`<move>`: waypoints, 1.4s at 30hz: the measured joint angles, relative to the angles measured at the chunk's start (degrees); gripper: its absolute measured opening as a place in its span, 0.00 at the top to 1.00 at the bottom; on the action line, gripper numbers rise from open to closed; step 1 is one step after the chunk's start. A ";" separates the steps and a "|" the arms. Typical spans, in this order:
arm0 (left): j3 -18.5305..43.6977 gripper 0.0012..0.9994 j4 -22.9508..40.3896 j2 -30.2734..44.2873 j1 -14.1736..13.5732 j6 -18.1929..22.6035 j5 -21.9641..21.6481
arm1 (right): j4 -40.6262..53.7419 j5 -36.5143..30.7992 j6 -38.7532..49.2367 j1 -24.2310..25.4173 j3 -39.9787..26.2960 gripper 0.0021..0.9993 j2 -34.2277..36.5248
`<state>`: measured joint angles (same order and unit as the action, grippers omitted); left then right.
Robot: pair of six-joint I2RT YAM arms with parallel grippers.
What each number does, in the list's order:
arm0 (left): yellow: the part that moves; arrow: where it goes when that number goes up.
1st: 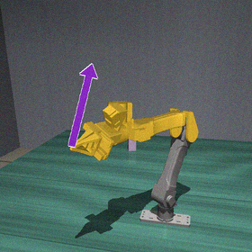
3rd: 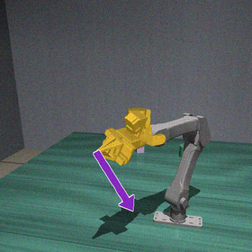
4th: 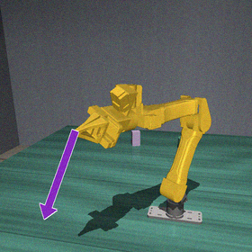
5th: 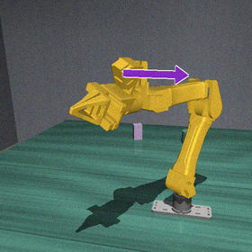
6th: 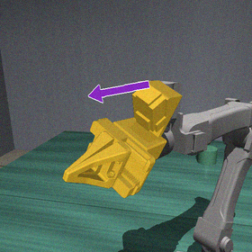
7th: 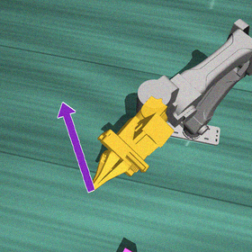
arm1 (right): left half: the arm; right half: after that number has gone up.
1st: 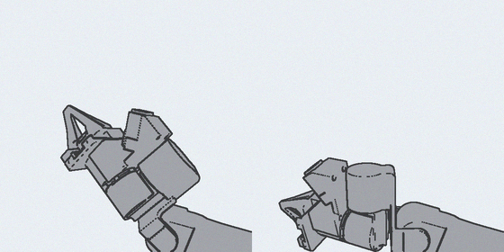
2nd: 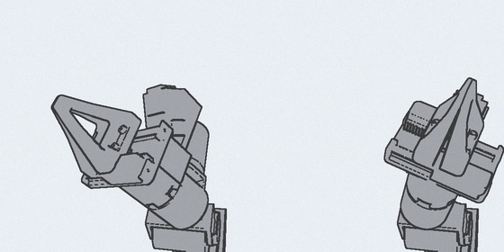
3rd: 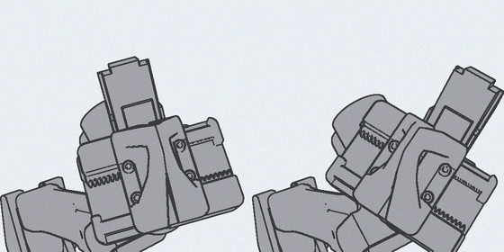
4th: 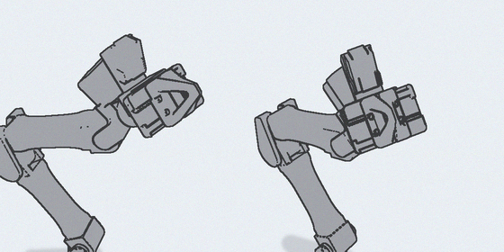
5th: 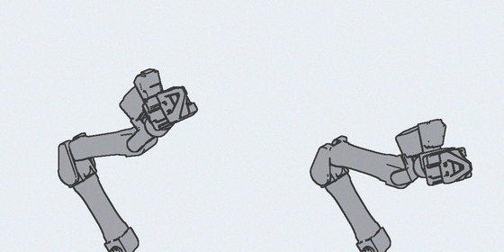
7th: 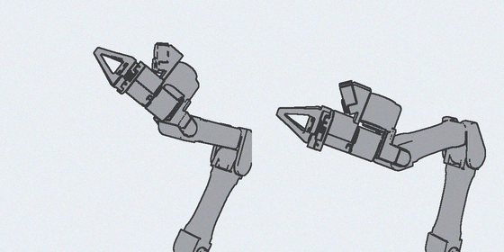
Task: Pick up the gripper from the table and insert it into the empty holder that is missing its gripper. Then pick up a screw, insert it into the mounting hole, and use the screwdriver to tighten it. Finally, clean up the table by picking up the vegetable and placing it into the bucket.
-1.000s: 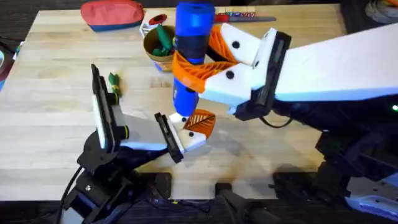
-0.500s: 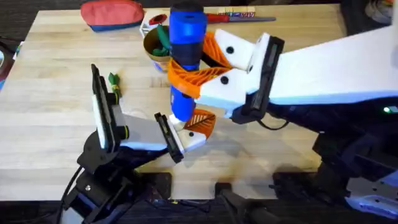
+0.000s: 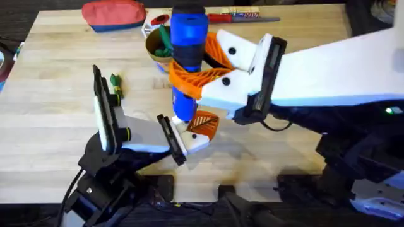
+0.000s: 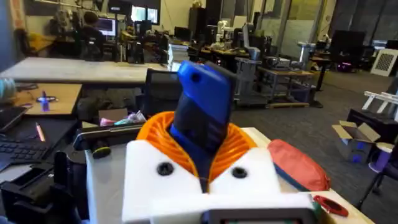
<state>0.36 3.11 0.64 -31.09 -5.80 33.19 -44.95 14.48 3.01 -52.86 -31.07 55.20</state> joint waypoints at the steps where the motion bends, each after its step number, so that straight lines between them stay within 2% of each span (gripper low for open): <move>1: 0.02 0.99 0.00 0.00 0.00 0.00 0.00 | -0.03 0.00 0.02 0.00 0.00 1.00 -0.02; 42: 0.02 0.99 0.04 0.00 0.00 -0.02 0.00 | 1.34 0.00 0.00 0.00 0.00 1.00 -0.42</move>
<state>0.38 3.16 0.64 -31.09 -5.82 33.19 -43.61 14.48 3.01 -52.86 -31.07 54.78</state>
